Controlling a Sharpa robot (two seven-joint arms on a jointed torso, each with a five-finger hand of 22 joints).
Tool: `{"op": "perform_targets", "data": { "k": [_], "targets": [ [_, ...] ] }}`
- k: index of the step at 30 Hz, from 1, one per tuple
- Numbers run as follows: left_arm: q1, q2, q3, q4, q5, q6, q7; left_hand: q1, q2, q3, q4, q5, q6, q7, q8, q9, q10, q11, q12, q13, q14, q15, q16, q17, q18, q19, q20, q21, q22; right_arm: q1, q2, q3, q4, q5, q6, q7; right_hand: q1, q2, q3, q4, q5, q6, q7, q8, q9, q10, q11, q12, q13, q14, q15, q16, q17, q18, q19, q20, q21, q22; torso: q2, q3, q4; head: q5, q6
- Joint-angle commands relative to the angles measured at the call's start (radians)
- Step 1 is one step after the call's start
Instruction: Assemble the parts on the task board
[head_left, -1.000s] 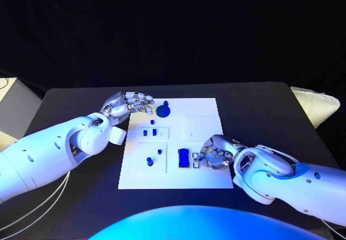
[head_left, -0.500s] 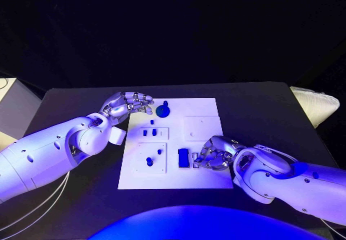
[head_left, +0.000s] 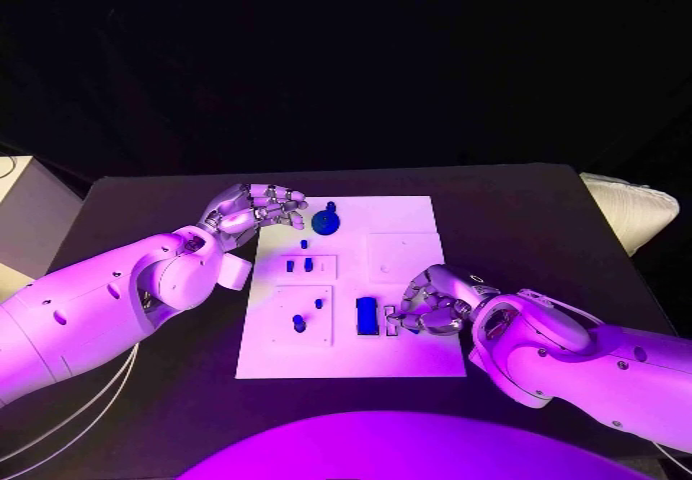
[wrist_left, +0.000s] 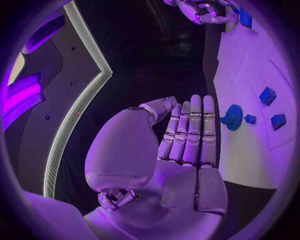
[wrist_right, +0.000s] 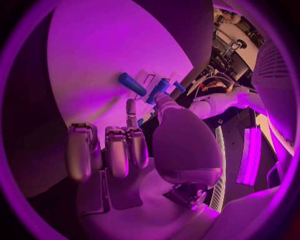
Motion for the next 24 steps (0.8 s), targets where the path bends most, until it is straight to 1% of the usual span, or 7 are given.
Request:
{"op": "perform_targets", "data": {
  "k": [1,6,12,16,18,20,24],
  "targets": [
    [0.000,0.001,0.001,0.002,0.004,0.016,0.009,0.002,0.008,0.005,0.003,0.003,-0.006,-0.001,0.005,0.002,-0.006,0.001,0.004,-0.001,-0.004,0.000,0.003,0.001,0.011,0.005,-0.001,-0.003,-0.001,-0.001,-0.007,0.000,0.002,-0.011,0.011,0.044,0.008,0.014,-0.026,0.001,-0.015,-0.006,0.000,-0.003,-0.001,0.082,0.004,-0.004,0.240,0.104,0.005,0.006,0.264,-0.004,0.082,-0.002,-0.007,0.228,0.000,-0.0001,-0.0002,0.000,0.000],
    [0.000,0.000,0.001,0.002,0.004,0.016,0.008,0.002,0.008,0.005,0.003,0.003,-0.006,-0.001,0.005,0.002,-0.006,0.001,0.004,-0.001,-0.004,0.000,0.003,0.001,0.011,0.005,-0.001,-0.003,-0.001,-0.001,-0.019,0.000,0.001,-0.010,0.055,0.045,0.019,0.026,-0.059,0.001,-0.032,-0.005,-0.001,-0.001,-0.002,0.082,0.004,-0.003,0.240,0.104,0.005,0.006,0.264,-0.005,0.083,-0.001,-0.003,0.229,0.000,-0.0003,-0.0002,0.000,0.000],
    [0.000,-0.001,0.001,0.001,0.004,0.016,0.006,0.002,0.008,0.005,0.003,0.003,-0.006,-0.001,0.005,0.002,-0.006,0.001,0.004,-0.001,-0.004,0.000,0.003,0.001,0.011,0.005,-0.001,-0.003,-0.001,-0.002,-0.033,0.000,0.002,-0.030,0.092,0.046,0.053,0.030,-0.089,-0.001,-0.047,-0.005,-0.001,0.000,-0.003,0.081,0.004,-0.005,0.239,0.104,0.004,0.006,0.264,-0.004,0.082,-0.001,-0.003,0.229,0.000,-0.0001,-0.0004,0.002,0.000],
    [0.000,-0.001,0.001,0.001,0.003,0.015,0.006,0.001,0.008,0.006,0.003,0.003,-0.007,-0.001,0.006,0.002,-0.007,0.002,0.004,-0.001,-0.005,0.001,0.003,0.000,0.011,0.005,-0.001,-0.004,-0.001,-0.005,-0.041,0.000,0.007,-0.042,0.104,0.049,0.070,0.031,-0.099,-0.001,-0.049,-0.004,-0.001,0.002,-0.004,0.082,0.003,-0.004,0.240,0.104,0.004,0.006,0.264,-0.005,0.083,-0.002,0.001,0.230,0.000,0.0001,0.0001,0.002,0.000],
    [0.000,-0.001,0.001,0.001,0.003,0.015,0.006,0.001,0.008,0.006,0.003,0.003,-0.007,-0.001,0.006,0.002,-0.007,0.002,0.004,-0.001,-0.005,0.001,0.003,0.000,0.011,0.005,-0.001,-0.004,-0.001,-0.006,-0.043,0.000,0.009,-0.044,0.105,0.050,0.078,0.033,-0.102,-0.002,-0.049,-0.003,-0.002,0.002,-0.004,0.082,0.003,-0.004,0.239,0.104,0.004,0.006,0.264,-0.005,0.083,-0.002,0.001,0.230,0.000,0.0002,-0.0001,0.004,0.000],
    [0.000,-0.001,0.001,0.000,0.003,0.015,0.006,0.001,0.008,0.006,0.003,0.003,-0.007,-0.001,0.006,0.002,-0.007,0.002,0.004,-0.001,-0.005,0.001,0.003,0.000,0.011,0.005,-0.001,-0.004,-0.001,-0.007,-0.043,0.000,0.010,-0.046,0.103,0.052,0.086,0.035,-0.103,-0.002,-0.049,-0.003,-0.002,0.002,-0.004,0.082,0.003,-0.004,0.240,0.104,0.004,0.006,0.264,-0.005,0.083,-0.002,0.001,0.230,0.000,0.0003,-0.0002,0.002,0.000],
    [0.000,0.000,0.001,0.000,0.002,0.015,0.005,0.002,0.009,0.006,0.003,0.004,-0.008,-0.001,0.006,0.002,-0.007,0.002,0.004,-0.001,-0.005,0.001,0.003,0.000,0.011,0.005,-0.001,-0.004,-0.001,-0.008,-0.042,0.000,0.008,-0.047,0.101,0.052,0.118,0.045,-0.101,-0.003,-0.049,-0.003,-0.002,0.002,-0.006,0.083,0.003,-0.003,0.240,0.104,0.003,0.006,0.264,-0.006,0.083,-0.002,0.004,0.230,0.000,-0.0001,0.0005,0.002,0.000]
  ]
}}
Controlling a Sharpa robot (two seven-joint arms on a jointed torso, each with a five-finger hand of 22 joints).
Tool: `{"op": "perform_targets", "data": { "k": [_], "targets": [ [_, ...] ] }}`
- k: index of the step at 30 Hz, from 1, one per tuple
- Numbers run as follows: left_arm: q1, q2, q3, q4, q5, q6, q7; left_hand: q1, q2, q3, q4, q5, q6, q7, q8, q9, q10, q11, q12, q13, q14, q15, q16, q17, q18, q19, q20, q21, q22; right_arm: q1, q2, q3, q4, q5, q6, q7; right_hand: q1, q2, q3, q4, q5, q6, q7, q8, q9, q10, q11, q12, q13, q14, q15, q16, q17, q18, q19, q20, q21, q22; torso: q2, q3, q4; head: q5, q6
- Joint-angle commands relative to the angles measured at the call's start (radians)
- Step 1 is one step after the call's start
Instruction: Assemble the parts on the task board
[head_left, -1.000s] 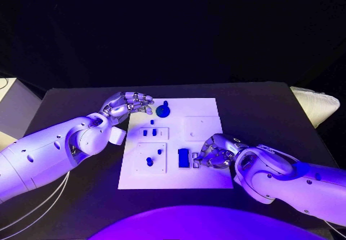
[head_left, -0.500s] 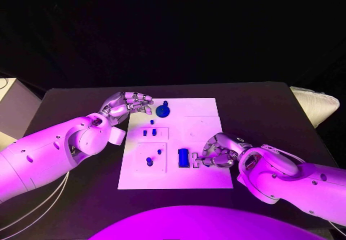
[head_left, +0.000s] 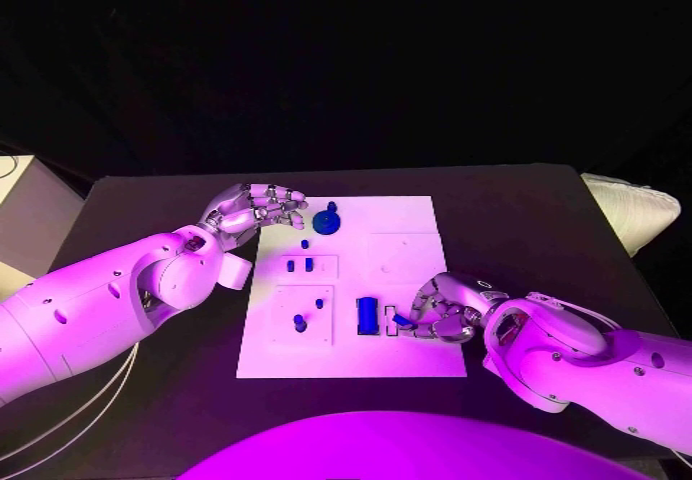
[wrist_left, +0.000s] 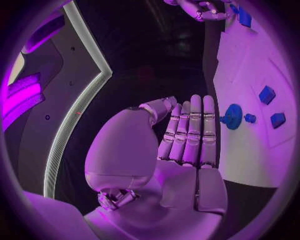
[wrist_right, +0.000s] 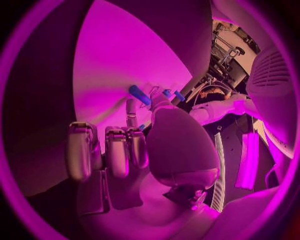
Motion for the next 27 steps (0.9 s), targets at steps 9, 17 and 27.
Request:
{"op": "perform_targets", "data": {
  "k": [9,17,27],
  "targets": [
    [0.000,0.002,0.000,0.001,0.003,0.015,0.007,0.002,0.009,0.003,0.000,0.004,-0.008,-0.001,0.006,0.001,-0.007,0.002,0.004,-0.001,-0.005,0.001,0.003,0.000,0.011,0.005,-0.001,-0.004,-0.002,-0.003,0.009,0.000,-0.003,-0.022,0.023,0.017,0.078,0.014,0.030,0.001,-0.053,-0.001,-0.002,-0.002,-0.010,0.083,0.003,-0.002,0.241,0.104,0.004,0.006,0.263,-0.006,0.084,-0.002,0.006,0.231,0.001,-0.0008,0.0007,-0.001,0.000],
    [0.000,0.001,0.000,0.002,0.003,0.014,0.006,0.002,0.009,0.003,0.000,0.004,-0.008,-0.001,0.006,0.001,-0.007,0.002,0.004,-0.001,-0.005,0.001,0.003,0.000,0.011,0.005,-0.001,-0.004,-0.002,-0.003,0.012,0.000,-0.005,-0.021,0.016,0.017,0.169,0.031,0.148,-0.006,-0.060,0.015,-0.011,-0.002,-0.019,0.086,-0.006,0.003,0.244,0.104,-0.004,0.006,0.263,-0.007,0.085,-0.008,0.012,0.233,0.000,-0.0006,0.0001,0.000,0.000],
    [0.000,0.000,0.000,0.002,0.003,0.015,0.006,0.002,0.010,0.005,0.000,0.004,-0.008,-0.001,0.007,0.001,-0.007,0.002,0.005,-0.001,-0.005,0.001,0.003,0.000,0.011,0.005,-0.001,-0.004,-0.002,-0.004,0.014,0.000,-0.006,-0.027,0.000,0.008,0.200,-0.020,0.354,-0.044,0.007,0.024,-0.020,0.028,-0.008,0.090,-0.014,0.011,0.248,0.104,-0.011,0.006,0.263,-0.008,0.086,-0.015,0.020,0.234,0.000,-0.0002,0.0000,-0.002,0.000]
  ]
}}
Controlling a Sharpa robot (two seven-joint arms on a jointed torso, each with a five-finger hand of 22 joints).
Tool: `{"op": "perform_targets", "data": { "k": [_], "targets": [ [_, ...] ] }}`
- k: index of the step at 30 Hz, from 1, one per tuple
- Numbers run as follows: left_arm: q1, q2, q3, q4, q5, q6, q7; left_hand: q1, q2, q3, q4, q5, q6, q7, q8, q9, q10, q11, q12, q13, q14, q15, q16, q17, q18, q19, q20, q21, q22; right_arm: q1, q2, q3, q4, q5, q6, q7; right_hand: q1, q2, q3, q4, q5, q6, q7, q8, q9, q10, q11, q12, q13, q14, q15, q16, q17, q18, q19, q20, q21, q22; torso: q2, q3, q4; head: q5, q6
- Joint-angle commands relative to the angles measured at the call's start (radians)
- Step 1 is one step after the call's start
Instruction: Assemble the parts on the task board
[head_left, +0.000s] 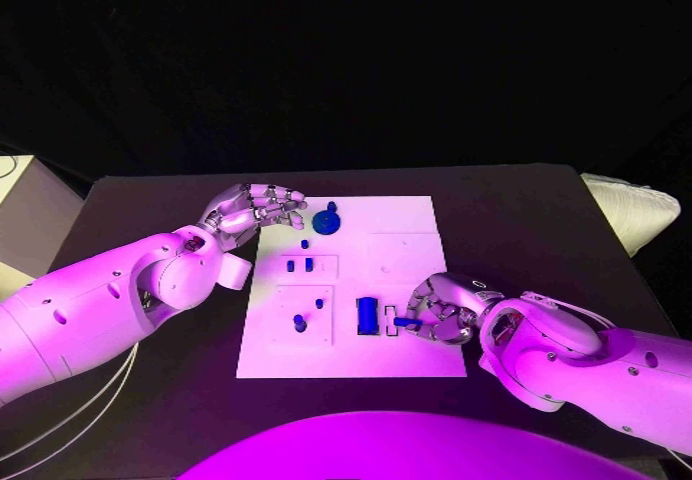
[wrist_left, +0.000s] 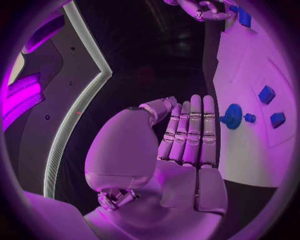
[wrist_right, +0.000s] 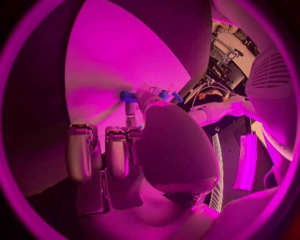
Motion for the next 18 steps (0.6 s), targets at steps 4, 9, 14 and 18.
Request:
{"op": "perform_targets", "data": {
  "k": [4,9,14,18],
  "targets": [
    [0.000,0.000,0.000,0.002,0.003,0.016,0.006,0.002,0.010,0.005,0.000,0.004,-0.009,-0.001,0.004,0.001,-0.007,0.002,0.005,-0.001,-0.005,0.001,0.003,0.000,0.011,0.005,-0.001,-0.004,-0.001,-0.002,-0.002,-0.001,0.006,0.002,-0.021,-0.006,-0.033,-0.026,0.085,-0.036,0.040,0.004,-0.004,0.028,0.021,0.092,-0.007,0.007,0.250,0.107,-0.009,0.006,0.263,-0.009,0.086,-0.008,0.008,0.235,0.000,0.0005,0.0001,-0.002,0.000],
    [0.000,-0.001,0.000,0.002,0.001,0.018,0.002,0.004,0.008,0.005,-0.002,0.003,-0.009,-0.001,0.004,0.001,-0.008,0.002,0.005,-0.001,-0.005,0.000,0.003,0.000,0.012,0.005,-0.001,-0.004,-0.001,-0.002,-0.008,-0.001,0.026,0.055,-0.033,-0.012,-0.065,-0.036,0.105,-0.035,0.051,0.001,-0.005,0.036,0.026,0.092,-0.008,0.008,0.251,0.107,-0.009,0.006,0.263,-0.008,0.086,-0.009,0.005,0.234,0.000,0.0007,-0.0008,-0.003,0.000],
    [0.000,0.000,0.000,0.002,-0.001,0.019,0.002,0.006,0.008,0.006,-0.004,0.004,-0.010,-0.001,0.004,0.001,-0.008,0.002,0.006,-0.001,-0.006,0.000,0.003,0.000,0.012,0.005,-0.001,-0.004,-0.001,0.005,-0.019,0.000,0.049,0.103,-0.090,-0.036,-0.095,-0.048,0.117,-0.033,0.060,0.001,-0.006,0.043,0.029,0.092,-0.008,0.008,0.251,0.107,-0.010,0.006,0.263,-0.008,0.086,-0.009,0.005,0.234,-0.001,-0.0005,-0.0005,-0.002,0.000],
    [0.000,0.000,0.000,0.001,-0.001,0.019,0.001,0.012,0.007,0.008,-0.010,0.004,-0.010,0.000,0.005,0.002,-0.008,0.001,0.006,-0.001,-0.006,-0.001,0.003,0.000,0.012,0.005,-0.002,-0.002,0.001,0.013,-0.023,0.002,0.062,0.146,-0.137,-0.059,-0.124,-0.055,0.124,-0.025,0.062,0.004,-0.008,0.048,0.032,0.096,-0.010,0.014,0.254,0.107,-0.011,0.006,0.263,-0.009,0.086,-0.010,0.008,0.235,-0.001,-0.0009,-0.0007,-0.003,0.000]
  ]
}}
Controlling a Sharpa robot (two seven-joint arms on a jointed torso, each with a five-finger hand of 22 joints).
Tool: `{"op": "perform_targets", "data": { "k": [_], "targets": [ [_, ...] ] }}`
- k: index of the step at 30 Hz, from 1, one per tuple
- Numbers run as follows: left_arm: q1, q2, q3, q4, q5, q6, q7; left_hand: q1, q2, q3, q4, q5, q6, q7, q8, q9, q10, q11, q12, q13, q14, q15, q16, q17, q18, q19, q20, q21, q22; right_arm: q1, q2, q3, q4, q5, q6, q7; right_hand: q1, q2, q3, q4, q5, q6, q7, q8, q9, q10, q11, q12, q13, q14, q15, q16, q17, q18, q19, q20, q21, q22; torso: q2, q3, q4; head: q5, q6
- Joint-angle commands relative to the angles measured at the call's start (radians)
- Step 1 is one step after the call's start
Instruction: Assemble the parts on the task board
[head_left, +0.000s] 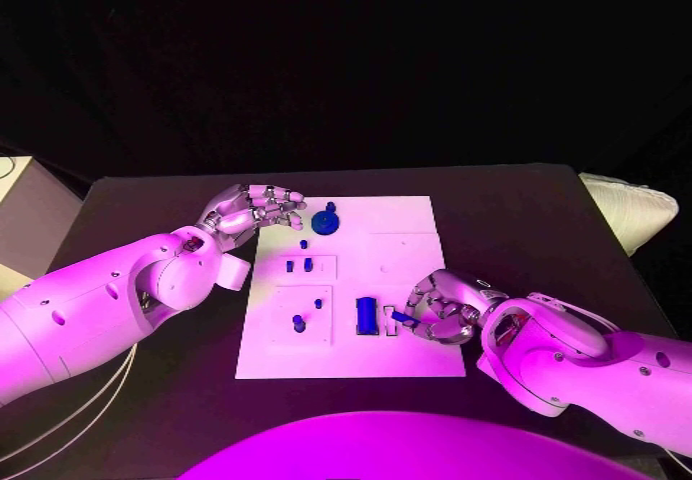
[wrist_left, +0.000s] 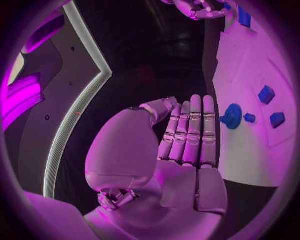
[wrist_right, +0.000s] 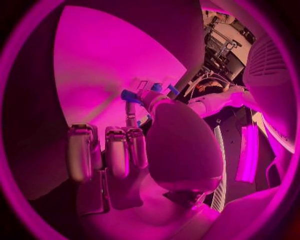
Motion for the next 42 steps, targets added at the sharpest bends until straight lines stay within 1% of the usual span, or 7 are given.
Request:
{"op": "perform_targets", "data": {
  "k": [1,5,12,14,17,23,42],
  "targets": [
    [0.000,0.001,0.000,0.002,-0.001,0.018,0.004,0.011,0.002,0.006,-0.010,0.004,-0.010,0.001,0.006,0.002,-0.008,0.001,0.006,-0.001,-0.006,-0.001,0.002,-0.001,0.012,0.005,-0.003,0.000,0.002,0.005,-0.001,0.001,0.009,0.083,-0.078,-0.036,-0.015,0.001,0.004,0.006,0.006,0.004,-0.008,0.004,0.032,0.096,-0.010,0.006,0.254,0.104,-0.006,0.006,0.263,-0.008,0.086,-0.010,-0.001,0.234,0.000,-0.0010,0.0001,-0.002,0.000],
    [0.000,0.000,0.000,0.002,-0.001,0.018,0.003,0.011,0.002,0.006,-0.010,0.004,-0.010,0.001,0.006,0.002,-0.008,0.001,0.006,-0.001,-0.006,-0.001,0.002,-0.001,0.012,0.005,-0.003,0.000,0.002,0.007,0.005,0.001,0.012,0.123,-0.081,-0.046,-0.030,-0.001,0.008,0.011,0.006,0.005,-0.009,0.007,0.033,0.097,-0.011,0.008,0.255,0.104,-0.007,0.006,0.263,-0.009,0.087,-0.010,0.004,0.235,0.001,-0.0014,0.0007,-0.005,0.000],
    [0.000,0.000,0.000,0.003,-0.001,0.019,0.003,0.011,0.002,0.006,-0.010,0.004,-0.010,0.001,0.006,0.002,-0.008,0.001,0.006,-0.001,-0.006,-0.001,0.002,-0.001,0.012,0.005,-0.003,0.000,0.002,0.009,0.032,0.001,0.000,0.165,-0.041,-0.082,-0.088,-0.010,0.005,0.034,0.004,0.006,-0.008,0.012,0.034,0.100,-0.010,0.014,0.258,0.104,-0.007,0.006,0.263,-0.009,0.087,-0.011,0.004,0.235,0.000,-0.0011,0.0011,-0.007,0.000],
    [0.000,0.000,0.000,0.003,-0.001,0.019,0.003,0.011,0.002,0.006,-0.010,0.004,-0.010,0.001,0.006,0.002,-0.008,0.001,0.006,-0.001,-0.006,-0.001,0.002,-0.001,0.012,0.005,-0.003,0.000,0.002,0.009,0.041,0.001,-0.006,0.172,-0.022,-0.093,-0.120,-0.014,-0.006,0.042,0.052,0.008,-0.009,0.017,0.036,0.101,-0.011,0.017,0.259,0.104,-0.007,0.006,0.263,-0.009,0.087,-0.011,0.003,0.235,0.001,-0.0010,0.0012,-0.007,0.000],
    [0.000,0.000,0.000,0.003,-0.001,0.019,0.003,0.011,0.002,0.006,-0.010,0.004,-0.010,0.001,0.006,0.002,-0.008,0.001,0.006,-0.001,-0.006,-0.001,0.002,-0.001,0.012,0.005,-0.003,0.000,0.002,0.009,0.053,0.000,-0.015,0.180,0.007,-0.104,-0.173,0.000,-0.020,0.049,0.067,0.011,-0.009,0.020,0.036,0.102,-0.011,0.017,0.260,0.104,-0.007,0.006,0.263,-0.007,0.085,-0.011,-0.008,0.233,0.001,0.0000,0.0008,-0.006,0.000],
    [0.000,-0.001,0.000,0.004,0.000,0.025,0.004,0.011,0.002,0.006,-0.012,0.003,-0.010,0.001,0.006,0.002,-0.008,0.002,0.007,-0.001,-0.006,-0.001,0.002,-0.001,0.011,0.004,-0.003,0.001,0.003,0.009,0.065,0.000,-0.028,0.174,0.048,-0.117,-0.200,0.005,-0.027,0.049,0.064,0.013,-0.010,0.023,0.035,0.104,-0.012,0.022,0.262,0.104,-0.008,0.006,0.263,-0.008,0.085,-0.012,-0.006,0.233,0.001,0.0004,0.0008,-0.005,0.000],
    [0.000,-0.001,0.000,0.005,0.000,0.030,0.004,0.011,0.002,0.006,-0.011,0.003,-0.010,0.001,0.007,0.002,-0.008,0.002,0.007,-0.001,-0.006,-0.001,0.002,-0.001,0.011,0.004,-0.003,0.001,0.003,0.007,0.094,0.000,-0.059,0.092,0.016,-0.131,-0.221,0.003,-0.033,0.045,0.079,0.016,-0.013,0.027,0.035,0.105,-0.014,0.024,0.263,0.104,-0.009,0.006,0.263,-0.007,0.085,-0.013,-0.007,0.233,0.002,0.0006,0.0012,-0.008,0.000]
  ]
}}
